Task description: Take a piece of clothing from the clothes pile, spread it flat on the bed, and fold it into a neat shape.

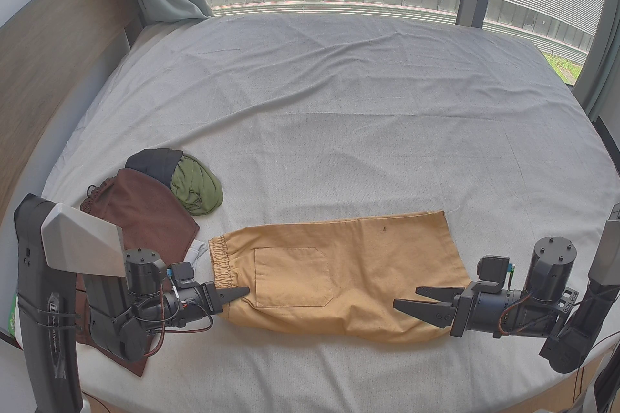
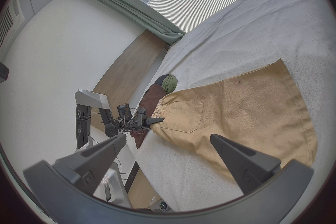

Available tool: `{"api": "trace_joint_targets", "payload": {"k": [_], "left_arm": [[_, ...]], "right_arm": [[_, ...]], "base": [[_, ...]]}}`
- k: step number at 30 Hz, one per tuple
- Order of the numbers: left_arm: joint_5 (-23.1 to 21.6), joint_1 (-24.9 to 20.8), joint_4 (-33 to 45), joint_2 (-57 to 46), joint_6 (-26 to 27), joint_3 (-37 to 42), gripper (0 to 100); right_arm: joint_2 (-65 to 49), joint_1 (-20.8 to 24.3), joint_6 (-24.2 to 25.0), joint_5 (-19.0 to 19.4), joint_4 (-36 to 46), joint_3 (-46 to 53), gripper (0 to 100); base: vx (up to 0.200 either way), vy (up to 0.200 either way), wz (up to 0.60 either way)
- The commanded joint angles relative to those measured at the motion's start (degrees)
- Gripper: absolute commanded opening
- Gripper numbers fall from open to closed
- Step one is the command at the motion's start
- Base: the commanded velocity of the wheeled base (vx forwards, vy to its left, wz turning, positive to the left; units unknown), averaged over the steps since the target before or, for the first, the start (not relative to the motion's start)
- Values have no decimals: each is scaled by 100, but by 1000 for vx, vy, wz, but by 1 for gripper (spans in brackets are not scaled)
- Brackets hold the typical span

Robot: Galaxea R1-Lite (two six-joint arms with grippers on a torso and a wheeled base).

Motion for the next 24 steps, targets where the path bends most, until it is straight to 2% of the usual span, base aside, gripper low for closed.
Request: {"api": "trace_joint_targets", "payload": {"k": [1,14,19,24], "left_arm": [[-22,149,-3,-74,157,17,0],[-391,527,-3,-399,210,52,0],[-734,729,5,-496,210,78,0],[-769,755,5,-514,219,96,0]], "right_arm": [[12,1,1,1,-3,1,100],[12,-16,1,1,-3,1,100],[30,-16,1,1,-3,10,100],[56,-16,1,1,-3,10,100]], "base": [[0,0,0],[0,0,0],[0,0,0],[0,0,0]]}}
